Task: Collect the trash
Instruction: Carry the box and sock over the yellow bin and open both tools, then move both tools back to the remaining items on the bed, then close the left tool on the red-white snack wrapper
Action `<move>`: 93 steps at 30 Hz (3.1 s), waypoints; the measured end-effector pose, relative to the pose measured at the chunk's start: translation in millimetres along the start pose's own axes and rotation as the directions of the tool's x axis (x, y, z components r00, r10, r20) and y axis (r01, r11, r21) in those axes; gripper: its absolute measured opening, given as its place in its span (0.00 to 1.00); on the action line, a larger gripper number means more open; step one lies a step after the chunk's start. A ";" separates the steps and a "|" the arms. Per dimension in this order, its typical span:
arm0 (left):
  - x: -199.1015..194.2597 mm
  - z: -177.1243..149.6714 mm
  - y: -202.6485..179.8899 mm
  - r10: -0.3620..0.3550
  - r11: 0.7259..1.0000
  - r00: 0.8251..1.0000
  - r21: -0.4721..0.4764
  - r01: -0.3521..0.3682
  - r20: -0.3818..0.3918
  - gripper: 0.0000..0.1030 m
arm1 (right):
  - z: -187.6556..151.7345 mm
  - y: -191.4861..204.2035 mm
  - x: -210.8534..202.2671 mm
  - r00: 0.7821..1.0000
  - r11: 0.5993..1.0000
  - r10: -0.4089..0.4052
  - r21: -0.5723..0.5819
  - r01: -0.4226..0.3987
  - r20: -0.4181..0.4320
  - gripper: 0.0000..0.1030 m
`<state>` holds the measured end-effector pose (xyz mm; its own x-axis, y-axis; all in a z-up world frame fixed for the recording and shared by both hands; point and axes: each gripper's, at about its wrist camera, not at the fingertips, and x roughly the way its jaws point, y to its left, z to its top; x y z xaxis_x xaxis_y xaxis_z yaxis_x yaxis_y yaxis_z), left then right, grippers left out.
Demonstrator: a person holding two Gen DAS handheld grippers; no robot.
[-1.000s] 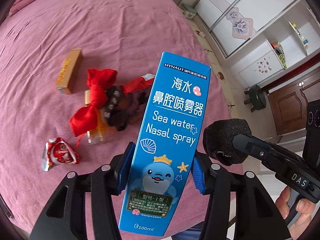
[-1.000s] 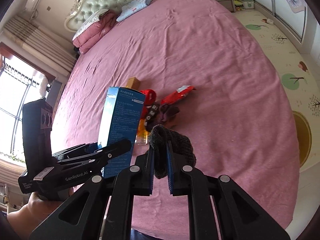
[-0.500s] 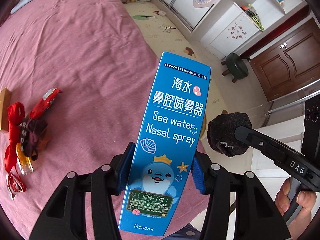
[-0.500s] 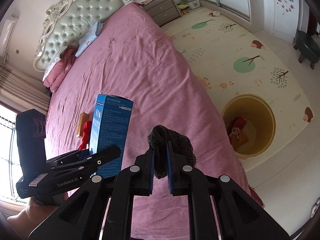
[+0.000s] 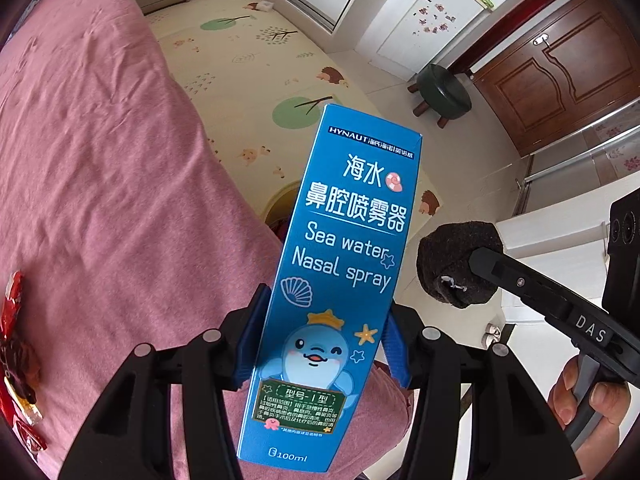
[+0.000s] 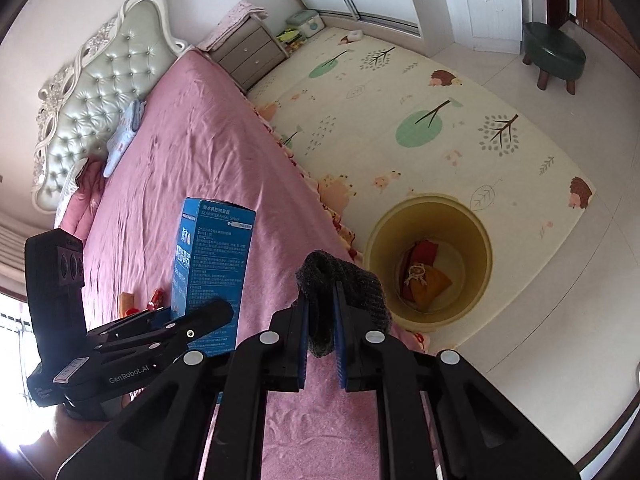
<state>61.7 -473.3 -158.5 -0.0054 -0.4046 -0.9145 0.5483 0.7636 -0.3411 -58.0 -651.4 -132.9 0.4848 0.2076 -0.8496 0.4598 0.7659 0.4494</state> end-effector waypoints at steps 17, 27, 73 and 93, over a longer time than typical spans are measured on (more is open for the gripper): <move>21.0 52.3 -41.2 0.002 0.995 1.000 0.096 -0.004 0.025 0.73 | 35.8 -42.2 -13.3 0.995 0.994 -0.066 0.088 0.059 0.081 0.40; 11.9 50.7 -32.1 0.007 0.997 1.000 0.082 -0.009 0.030 0.73 | 37.6 -29.0 -10.7 0.996 0.997 -0.048 0.072 0.043 0.069 0.40; -193.4 -268.8 342.7 0.330 0.724 0.939 -0.665 -0.184 0.099 0.73 | -194.2 393.0 134.9 0.911 0.793 0.106 -0.519 -0.319 -0.398 0.40; -115.3 -313.3 447.3 0.182 0.561 0.983 -0.821 -0.106 -0.003 0.76 | -222.2 449.2 204.1 0.873 0.736 0.023 -0.582 -0.345 -0.488 0.40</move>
<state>45.6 72.6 -273.9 0.0922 -0.2578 -0.9618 -0.3785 0.8843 -0.2733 82.2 -129.7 -165.8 0.0708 0.4953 -0.8659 -0.2618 0.8468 0.4630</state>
